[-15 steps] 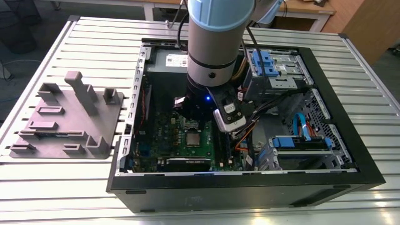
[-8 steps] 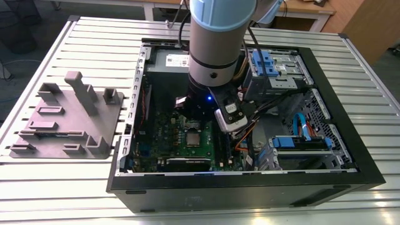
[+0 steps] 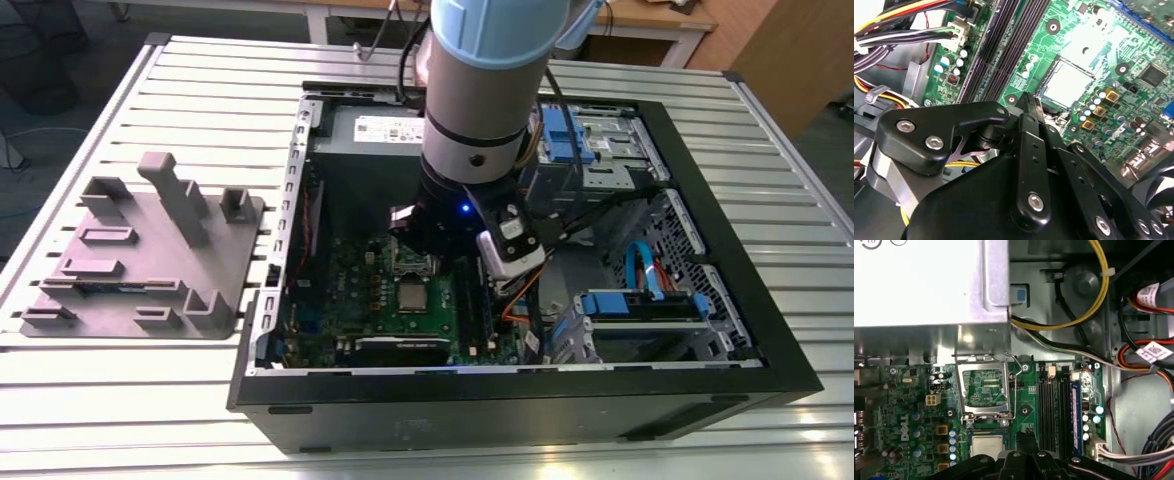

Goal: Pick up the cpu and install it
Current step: 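Close the cpu cover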

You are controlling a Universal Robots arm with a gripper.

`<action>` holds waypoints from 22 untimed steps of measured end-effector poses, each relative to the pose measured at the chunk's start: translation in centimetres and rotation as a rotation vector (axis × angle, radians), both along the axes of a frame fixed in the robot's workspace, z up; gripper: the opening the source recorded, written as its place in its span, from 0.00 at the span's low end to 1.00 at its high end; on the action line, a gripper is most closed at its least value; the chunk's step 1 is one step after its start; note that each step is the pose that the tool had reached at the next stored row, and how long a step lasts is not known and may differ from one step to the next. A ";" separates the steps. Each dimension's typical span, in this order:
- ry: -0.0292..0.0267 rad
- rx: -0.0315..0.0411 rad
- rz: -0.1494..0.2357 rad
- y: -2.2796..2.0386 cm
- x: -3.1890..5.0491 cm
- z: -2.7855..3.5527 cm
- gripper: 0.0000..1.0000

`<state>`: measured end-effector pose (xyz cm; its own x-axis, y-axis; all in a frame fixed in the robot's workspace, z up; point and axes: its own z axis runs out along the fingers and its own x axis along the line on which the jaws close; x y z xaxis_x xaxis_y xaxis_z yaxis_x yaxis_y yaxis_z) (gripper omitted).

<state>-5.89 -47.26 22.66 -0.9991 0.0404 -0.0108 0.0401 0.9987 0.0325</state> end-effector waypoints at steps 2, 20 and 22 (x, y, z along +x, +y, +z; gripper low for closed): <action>0.0001 -0.0001 0.017 0.06 0.01 -0.12 0.11; 0.0001 -0.0001 0.055 1.84 0.56 -0.74 0.11; 0.0001 -0.0002 0.056 1.84 0.57 -0.75 0.11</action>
<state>-5.33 -45.42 21.91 -0.9998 -0.0155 -0.0107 -0.0158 0.9994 0.0322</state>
